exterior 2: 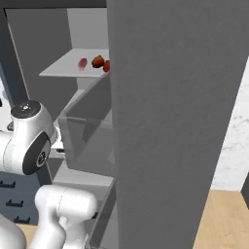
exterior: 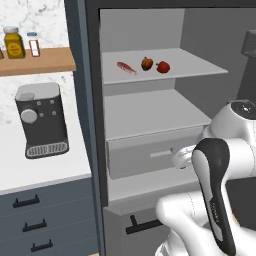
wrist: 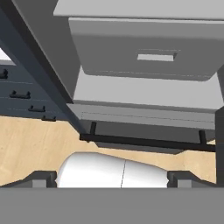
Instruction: Place one bell pepper and one steak in each tupperware on the nearby counter, to pack two identical lunches.
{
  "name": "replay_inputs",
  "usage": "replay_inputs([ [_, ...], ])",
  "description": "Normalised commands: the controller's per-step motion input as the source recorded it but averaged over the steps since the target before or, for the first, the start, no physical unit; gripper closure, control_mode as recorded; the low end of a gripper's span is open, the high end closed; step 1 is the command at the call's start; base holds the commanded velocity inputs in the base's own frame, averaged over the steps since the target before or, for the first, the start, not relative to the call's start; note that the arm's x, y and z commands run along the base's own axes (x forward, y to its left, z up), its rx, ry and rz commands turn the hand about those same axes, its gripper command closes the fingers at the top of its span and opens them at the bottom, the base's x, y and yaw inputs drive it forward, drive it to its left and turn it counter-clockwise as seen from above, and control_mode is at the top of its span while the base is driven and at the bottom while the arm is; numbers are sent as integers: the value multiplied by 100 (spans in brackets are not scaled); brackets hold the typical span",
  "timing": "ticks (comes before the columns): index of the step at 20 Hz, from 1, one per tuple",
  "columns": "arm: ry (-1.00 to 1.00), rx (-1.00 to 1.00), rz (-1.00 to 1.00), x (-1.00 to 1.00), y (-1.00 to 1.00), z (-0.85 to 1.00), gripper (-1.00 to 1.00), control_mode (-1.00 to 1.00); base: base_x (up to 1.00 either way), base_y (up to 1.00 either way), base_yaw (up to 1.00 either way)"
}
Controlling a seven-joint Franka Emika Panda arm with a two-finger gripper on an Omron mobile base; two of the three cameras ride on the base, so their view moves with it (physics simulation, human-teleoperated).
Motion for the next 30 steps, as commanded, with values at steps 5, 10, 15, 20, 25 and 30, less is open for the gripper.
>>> replay_inputs([
  [5,-6,0,-3,0,14,0,-100,-100,0,6,-1],
  [10,-13,0,0,0,0,30,-100,-100,0,0,0],
  [15,-27,0,-1,9,-1,72,-100,-100,0,0,0],
  [20,-17,0,-11,41,-4,81,-100,-100,0,0,0],
  [25,-7,2,-20,41,-19,51,-100,-100,0,0,0],
  [30,-14,6,-18,46,-17,32,-100,-100,0,0,0],
])
